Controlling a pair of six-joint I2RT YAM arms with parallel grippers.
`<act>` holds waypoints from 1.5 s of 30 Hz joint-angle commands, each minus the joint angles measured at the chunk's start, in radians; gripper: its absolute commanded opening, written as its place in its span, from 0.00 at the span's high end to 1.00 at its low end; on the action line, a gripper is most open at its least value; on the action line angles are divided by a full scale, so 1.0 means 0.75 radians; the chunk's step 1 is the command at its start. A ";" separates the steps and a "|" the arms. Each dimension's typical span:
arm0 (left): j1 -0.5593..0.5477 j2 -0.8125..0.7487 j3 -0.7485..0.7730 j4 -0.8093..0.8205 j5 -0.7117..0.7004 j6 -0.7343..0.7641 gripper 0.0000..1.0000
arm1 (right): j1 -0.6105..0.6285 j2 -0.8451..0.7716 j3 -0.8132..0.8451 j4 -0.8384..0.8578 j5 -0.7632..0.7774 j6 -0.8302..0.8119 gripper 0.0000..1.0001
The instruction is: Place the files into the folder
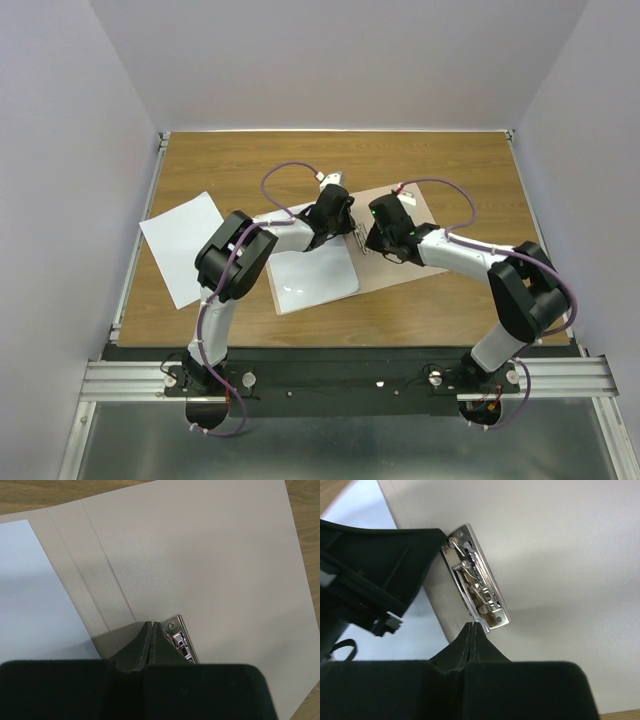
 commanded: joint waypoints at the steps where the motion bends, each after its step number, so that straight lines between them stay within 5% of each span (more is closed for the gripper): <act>1: -0.024 0.068 -0.083 -0.262 0.064 0.045 1.00 | -0.062 0.064 -0.066 0.051 -0.203 0.021 0.91; 5: -0.024 0.068 -0.085 -0.262 0.066 0.045 1.00 | -0.076 0.088 -0.070 0.064 -0.221 0.019 0.85; 45: -0.024 0.083 -0.075 -0.262 0.074 0.039 1.00 | -0.084 0.092 -0.051 0.092 -0.332 -0.008 0.76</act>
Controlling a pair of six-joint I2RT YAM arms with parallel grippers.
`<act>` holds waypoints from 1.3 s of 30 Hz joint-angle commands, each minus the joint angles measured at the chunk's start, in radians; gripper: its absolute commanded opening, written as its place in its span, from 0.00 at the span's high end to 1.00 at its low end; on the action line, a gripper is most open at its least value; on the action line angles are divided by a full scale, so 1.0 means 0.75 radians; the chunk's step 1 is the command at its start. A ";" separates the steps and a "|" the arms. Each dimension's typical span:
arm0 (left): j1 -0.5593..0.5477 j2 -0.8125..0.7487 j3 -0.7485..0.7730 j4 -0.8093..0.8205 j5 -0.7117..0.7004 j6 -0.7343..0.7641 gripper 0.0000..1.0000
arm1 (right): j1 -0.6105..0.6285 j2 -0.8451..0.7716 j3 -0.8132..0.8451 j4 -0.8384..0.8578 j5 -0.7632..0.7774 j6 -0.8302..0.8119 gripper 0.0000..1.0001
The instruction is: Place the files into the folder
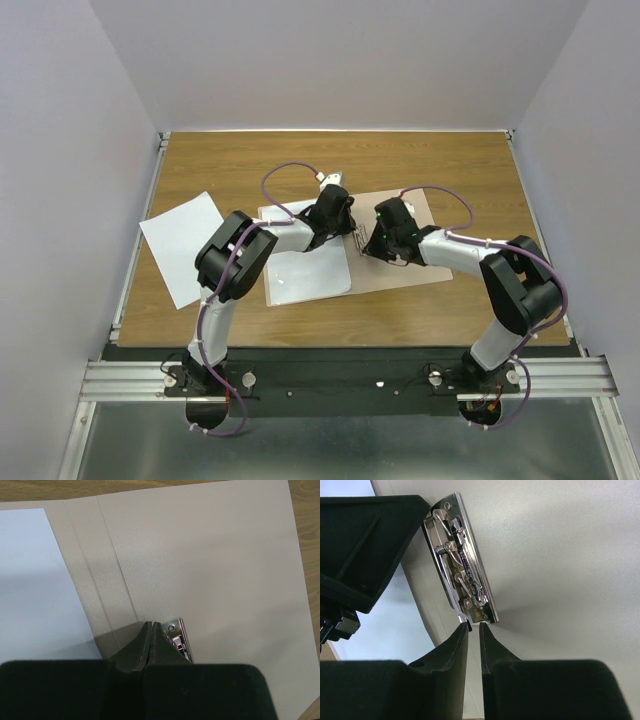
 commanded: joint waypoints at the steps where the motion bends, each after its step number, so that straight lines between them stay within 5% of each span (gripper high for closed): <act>1: -0.024 0.083 -0.071 -0.270 0.062 0.037 1.00 | -0.002 0.041 0.024 0.024 -0.058 -0.015 0.76; 6: -0.026 0.083 -0.069 -0.268 0.062 0.039 1.00 | -0.002 0.073 0.032 0.036 -0.052 0.003 0.78; 12: -0.024 0.085 -0.071 -0.268 0.062 0.041 1.00 | -0.002 0.100 0.010 0.038 -0.058 0.028 0.99; 25: -0.024 0.099 -0.069 -0.268 0.068 0.045 1.00 | -0.004 0.217 -0.109 -0.075 0.275 0.095 0.99; 27: -0.026 0.101 -0.069 -0.268 0.068 0.047 1.00 | -0.002 0.243 -0.087 -0.103 0.330 0.073 0.98; 32: -0.026 0.111 -0.060 -0.268 0.072 0.049 1.00 | 0.008 0.247 -0.060 -0.162 0.451 0.038 0.74; 39: -0.026 0.130 -0.050 -0.268 0.072 0.057 1.00 | 0.104 0.274 0.016 -0.244 0.648 -0.046 0.69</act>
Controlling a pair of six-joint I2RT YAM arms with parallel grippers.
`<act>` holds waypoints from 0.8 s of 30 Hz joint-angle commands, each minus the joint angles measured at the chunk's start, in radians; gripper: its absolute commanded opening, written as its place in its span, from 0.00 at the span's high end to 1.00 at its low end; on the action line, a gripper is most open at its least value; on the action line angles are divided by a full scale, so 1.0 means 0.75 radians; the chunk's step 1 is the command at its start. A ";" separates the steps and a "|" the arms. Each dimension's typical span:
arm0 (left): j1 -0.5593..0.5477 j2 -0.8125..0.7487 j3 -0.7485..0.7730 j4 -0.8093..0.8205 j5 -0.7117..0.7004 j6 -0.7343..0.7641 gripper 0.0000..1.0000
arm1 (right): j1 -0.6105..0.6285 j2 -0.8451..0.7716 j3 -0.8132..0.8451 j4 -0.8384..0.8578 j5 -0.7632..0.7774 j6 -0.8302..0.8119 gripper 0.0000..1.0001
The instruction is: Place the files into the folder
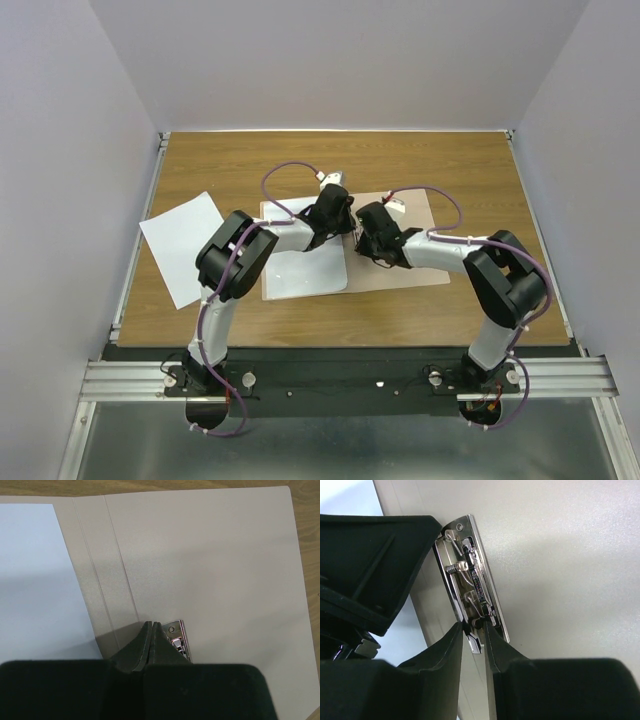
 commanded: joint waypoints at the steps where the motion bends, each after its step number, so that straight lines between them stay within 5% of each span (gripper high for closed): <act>1: -0.029 0.120 -0.057 -0.281 0.069 0.051 1.00 | 0.009 0.162 -0.034 -0.306 0.380 -0.137 0.71; 5: -0.027 0.116 -0.059 -0.281 0.069 0.051 1.00 | 0.013 0.129 -0.056 -0.341 0.382 -0.110 0.88; 12: -0.029 0.118 -0.059 -0.281 0.069 0.051 1.00 | 0.011 0.021 -0.029 -0.337 0.265 -0.126 0.68; 24: -0.027 0.104 -0.067 -0.281 0.061 0.051 1.00 | 0.007 -0.184 -0.068 -0.294 0.149 -0.131 0.64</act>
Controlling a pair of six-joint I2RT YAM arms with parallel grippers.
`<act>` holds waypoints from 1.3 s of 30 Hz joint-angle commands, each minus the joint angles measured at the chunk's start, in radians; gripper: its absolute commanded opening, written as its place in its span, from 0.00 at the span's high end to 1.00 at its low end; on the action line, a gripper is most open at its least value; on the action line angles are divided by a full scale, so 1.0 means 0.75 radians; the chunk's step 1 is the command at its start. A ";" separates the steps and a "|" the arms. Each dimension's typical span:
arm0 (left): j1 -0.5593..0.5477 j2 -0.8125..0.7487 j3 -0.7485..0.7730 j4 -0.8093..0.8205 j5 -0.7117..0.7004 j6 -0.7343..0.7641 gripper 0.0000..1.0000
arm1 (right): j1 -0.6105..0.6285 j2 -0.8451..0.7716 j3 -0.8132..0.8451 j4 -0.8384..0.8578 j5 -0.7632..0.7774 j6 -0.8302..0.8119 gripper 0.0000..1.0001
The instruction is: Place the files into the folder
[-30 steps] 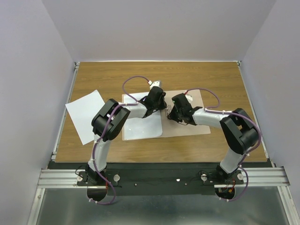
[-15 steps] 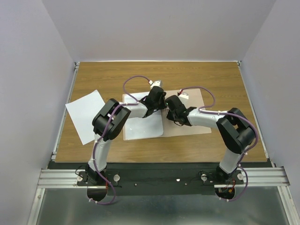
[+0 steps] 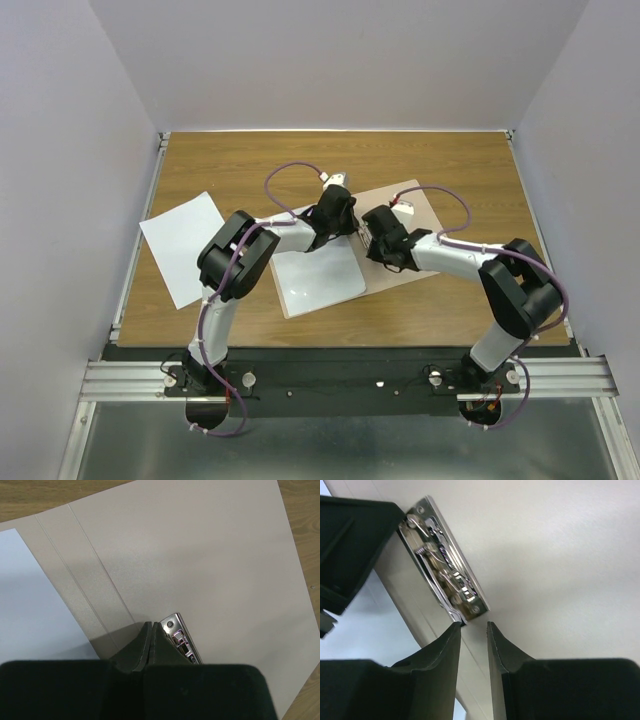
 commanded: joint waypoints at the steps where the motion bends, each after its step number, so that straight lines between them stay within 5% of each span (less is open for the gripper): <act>1: -0.017 0.092 -0.077 -0.292 0.031 0.049 1.00 | -0.017 -0.087 -0.055 -0.100 0.006 -0.036 0.65; 18: -0.017 0.098 -0.073 -0.288 0.039 0.055 1.00 | -0.054 -0.058 -0.035 0.080 -0.260 -0.134 0.69; 39: -0.015 0.110 -0.065 -0.286 0.039 0.061 1.00 | -0.123 0.023 -0.049 0.166 -0.350 -0.142 0.77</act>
